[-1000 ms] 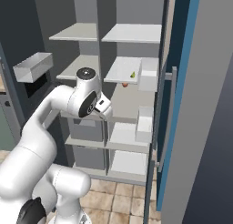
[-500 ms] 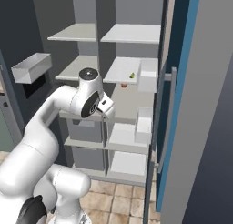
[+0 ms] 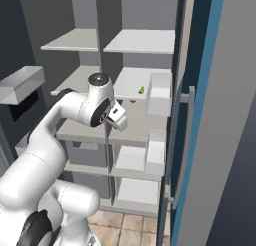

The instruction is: Take the lemon wedge from the fridge and place it on the plate with fish on the dining counter.

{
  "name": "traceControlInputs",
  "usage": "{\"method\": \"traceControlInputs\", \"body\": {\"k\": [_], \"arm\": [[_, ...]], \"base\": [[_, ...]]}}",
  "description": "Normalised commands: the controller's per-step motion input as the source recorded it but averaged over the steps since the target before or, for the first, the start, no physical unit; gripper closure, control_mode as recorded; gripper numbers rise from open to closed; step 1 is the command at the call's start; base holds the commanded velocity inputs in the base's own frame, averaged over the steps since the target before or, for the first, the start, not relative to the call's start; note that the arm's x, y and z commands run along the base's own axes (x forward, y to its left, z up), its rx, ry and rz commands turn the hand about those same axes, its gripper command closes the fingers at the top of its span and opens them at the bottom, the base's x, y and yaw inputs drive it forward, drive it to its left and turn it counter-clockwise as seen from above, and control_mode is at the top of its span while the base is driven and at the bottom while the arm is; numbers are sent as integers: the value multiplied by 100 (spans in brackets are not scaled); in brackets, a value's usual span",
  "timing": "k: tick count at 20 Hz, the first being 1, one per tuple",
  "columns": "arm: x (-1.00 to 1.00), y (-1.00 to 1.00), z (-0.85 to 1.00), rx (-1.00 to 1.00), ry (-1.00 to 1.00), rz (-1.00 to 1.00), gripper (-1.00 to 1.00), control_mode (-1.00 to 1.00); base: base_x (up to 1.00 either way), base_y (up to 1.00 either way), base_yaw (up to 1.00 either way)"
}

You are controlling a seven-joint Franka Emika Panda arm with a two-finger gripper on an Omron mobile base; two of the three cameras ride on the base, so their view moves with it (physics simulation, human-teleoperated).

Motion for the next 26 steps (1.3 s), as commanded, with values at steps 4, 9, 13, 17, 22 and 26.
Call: {"method": "traceControlInputs", "body": {"k": [4, 9, 13, 17, 22, 26], "arm": [[0, 0, 0, 0, 0, 0, -100, 100], [0, 0, 0, 0, 0, 0, -100, 100], [0, 0, 0, 0, 0, 0, -100, 100], [0, 0, 0, 0, 0, 0, -100, 100], [0, 0, 0, 0, 0, 0, -100, 100], [0, 0, 0, 0, 0, 0, -100, 100]], "base": [[29, -1, -7], [37, 0, -4], [48, 0, -1], [68, 1, -4], [57, 0, -2], [33, 0, 0]]}}
